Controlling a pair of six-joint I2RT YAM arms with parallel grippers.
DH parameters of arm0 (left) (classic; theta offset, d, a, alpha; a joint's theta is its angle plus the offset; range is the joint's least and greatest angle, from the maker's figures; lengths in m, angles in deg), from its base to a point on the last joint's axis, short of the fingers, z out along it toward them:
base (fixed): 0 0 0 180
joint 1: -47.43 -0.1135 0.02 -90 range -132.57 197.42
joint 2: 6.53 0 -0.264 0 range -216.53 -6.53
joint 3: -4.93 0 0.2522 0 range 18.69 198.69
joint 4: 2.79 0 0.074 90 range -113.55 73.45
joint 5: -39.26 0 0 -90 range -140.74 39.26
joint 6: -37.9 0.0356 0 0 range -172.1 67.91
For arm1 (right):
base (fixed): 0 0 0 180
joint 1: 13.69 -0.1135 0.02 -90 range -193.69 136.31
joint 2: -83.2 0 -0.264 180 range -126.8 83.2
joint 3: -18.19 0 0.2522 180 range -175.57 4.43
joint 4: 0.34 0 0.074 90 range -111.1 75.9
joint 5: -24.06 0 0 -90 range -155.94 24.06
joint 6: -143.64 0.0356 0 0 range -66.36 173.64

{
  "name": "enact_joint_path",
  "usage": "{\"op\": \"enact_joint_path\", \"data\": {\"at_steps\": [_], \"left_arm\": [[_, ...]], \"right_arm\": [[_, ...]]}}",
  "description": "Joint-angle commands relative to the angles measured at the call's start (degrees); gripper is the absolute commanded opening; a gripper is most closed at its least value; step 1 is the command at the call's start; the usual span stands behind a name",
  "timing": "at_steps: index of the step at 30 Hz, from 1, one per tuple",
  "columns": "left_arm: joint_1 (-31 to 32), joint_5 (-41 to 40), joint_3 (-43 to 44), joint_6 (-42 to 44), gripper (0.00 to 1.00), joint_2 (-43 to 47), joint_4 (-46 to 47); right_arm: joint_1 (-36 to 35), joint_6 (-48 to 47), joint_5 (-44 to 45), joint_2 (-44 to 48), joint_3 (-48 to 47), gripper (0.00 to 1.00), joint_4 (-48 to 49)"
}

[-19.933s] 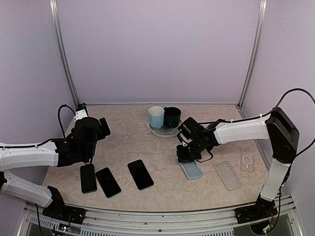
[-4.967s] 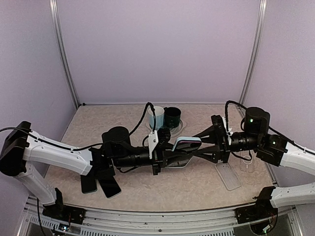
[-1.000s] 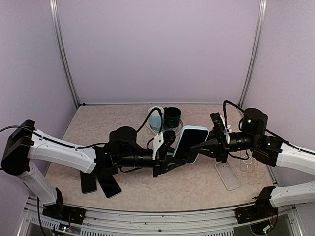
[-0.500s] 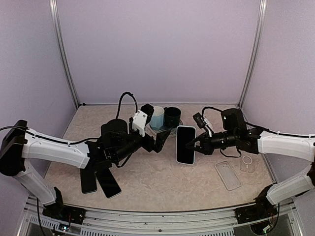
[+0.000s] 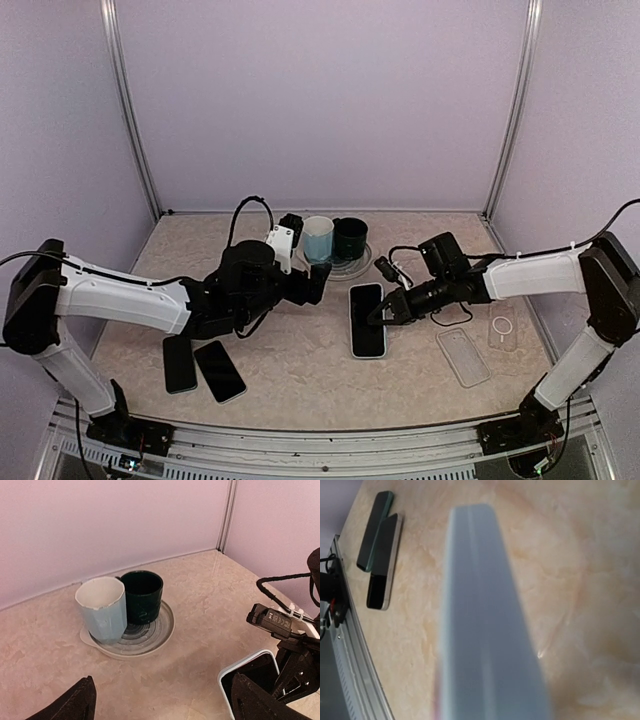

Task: Put the phone into the phone case

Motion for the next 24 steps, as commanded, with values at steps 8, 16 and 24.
{"op": "enact_joint_path", "data": {"at_steps": [8, 16, 24], "left_arm": [[-1.15, 4.68, 4.73, -11.53, 0.85, -9.27, -11.98], [-1.24, 3.13, 6.79, -11.27, 0.84, -11.81, -13.87], [-1.32, 0.34, 6.71, -10.79, 0.84, -10.8, -15.46]], "right_arm": [[2.49, -0.21, 2.41, -8.33, -4.84, 0.1, -0.81], [3.26, -2.99, 9.47, -10.8, -7.06, 0.27, -5.6], [3.76, -4.93, 17.49, -11.93, -9.05, 0.36, -11.18]]}}
